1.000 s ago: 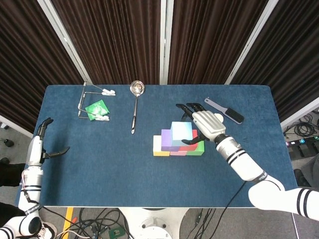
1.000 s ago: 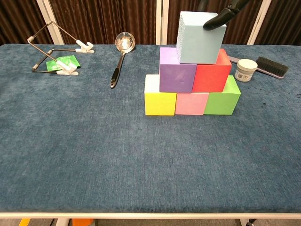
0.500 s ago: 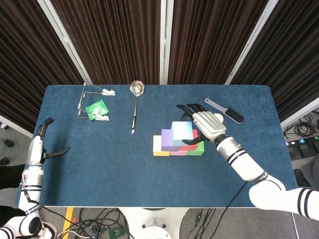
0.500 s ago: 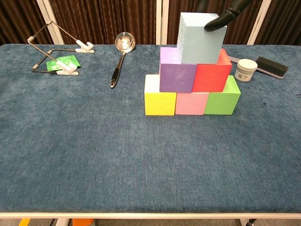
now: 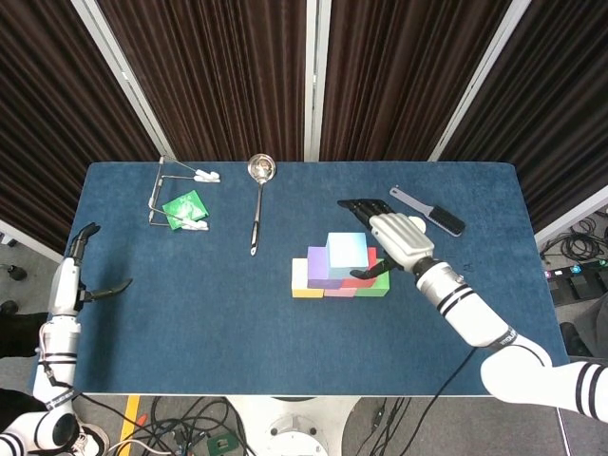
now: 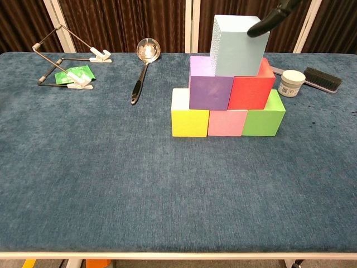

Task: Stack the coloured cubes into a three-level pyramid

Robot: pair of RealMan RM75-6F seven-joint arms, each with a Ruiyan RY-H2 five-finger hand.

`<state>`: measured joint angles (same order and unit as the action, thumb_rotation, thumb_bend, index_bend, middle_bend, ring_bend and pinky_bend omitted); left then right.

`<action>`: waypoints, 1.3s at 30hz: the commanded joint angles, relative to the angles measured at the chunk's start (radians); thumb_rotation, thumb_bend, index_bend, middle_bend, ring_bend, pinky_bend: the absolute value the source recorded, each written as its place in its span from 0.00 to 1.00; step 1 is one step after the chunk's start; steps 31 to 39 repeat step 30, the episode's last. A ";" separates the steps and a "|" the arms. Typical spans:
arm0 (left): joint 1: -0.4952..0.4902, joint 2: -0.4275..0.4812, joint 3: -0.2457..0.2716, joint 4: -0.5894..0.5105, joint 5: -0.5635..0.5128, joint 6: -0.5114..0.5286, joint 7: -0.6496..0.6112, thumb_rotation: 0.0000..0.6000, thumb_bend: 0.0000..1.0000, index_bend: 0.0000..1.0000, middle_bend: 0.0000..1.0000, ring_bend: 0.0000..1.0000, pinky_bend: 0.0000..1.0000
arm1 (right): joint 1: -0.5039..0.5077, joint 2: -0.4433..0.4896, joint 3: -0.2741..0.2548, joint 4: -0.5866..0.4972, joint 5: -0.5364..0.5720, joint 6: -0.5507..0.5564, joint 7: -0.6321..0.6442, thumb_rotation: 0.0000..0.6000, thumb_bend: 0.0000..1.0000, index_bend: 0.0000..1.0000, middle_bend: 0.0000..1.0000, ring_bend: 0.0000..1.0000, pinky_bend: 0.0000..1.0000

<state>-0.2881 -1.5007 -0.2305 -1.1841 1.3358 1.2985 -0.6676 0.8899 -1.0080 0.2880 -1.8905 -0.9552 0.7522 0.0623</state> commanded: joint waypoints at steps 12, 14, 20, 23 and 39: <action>0.007 0.194 0.064 -0.138 0.167 0.105 0.301 1.00 0.00 0.07 0.09 0.01 0.11 | -0.447 0.111 -0.214 -0.081 -0.349 0.572 -0.277 1.00 0.01 0.00 0.00 0.00 0.00; 0.014 0.221 0.079 -0.157 0.186 0.122 0.386 1.00 0.00 0.07 0.09 0.01 0.11 | -0.519 0.069 -0.252 -0.051 -0.373 0.657 -0.323 1.00 0.01 0.00 0.00 0.00 0.00; 0.055 0.288 0.139 -0.215 0.208 0.135 0.589 1.00 0.00 0.09 0.09 0.00 0.09 | -0.655 -0.041 -0.309 0.084 -0.426 0.788 -0.294 1.00 0.01 0.00 0.00 0.00 0.00; 0.085 0.310 0.167 -0.251 0.194 0.136 0.676 1.00 0.00 0.09 0.09 0.00 0.08 | -0.699 -0.083 -0.324 0.145 -0.455 0.824 -0.262 1.00 0.01 0.00 0.00 0.00 0.00; 0.142 0.305 0.210 -0.293 0.186 0.170 0.735 1.00 0.00 0.09 0.08 0.00 0.07 | -0.764 -0.174 -0.342 0.255 -0.512 0.869 -0.254 1.00 0.01 0.00 0.00 0.00 0.00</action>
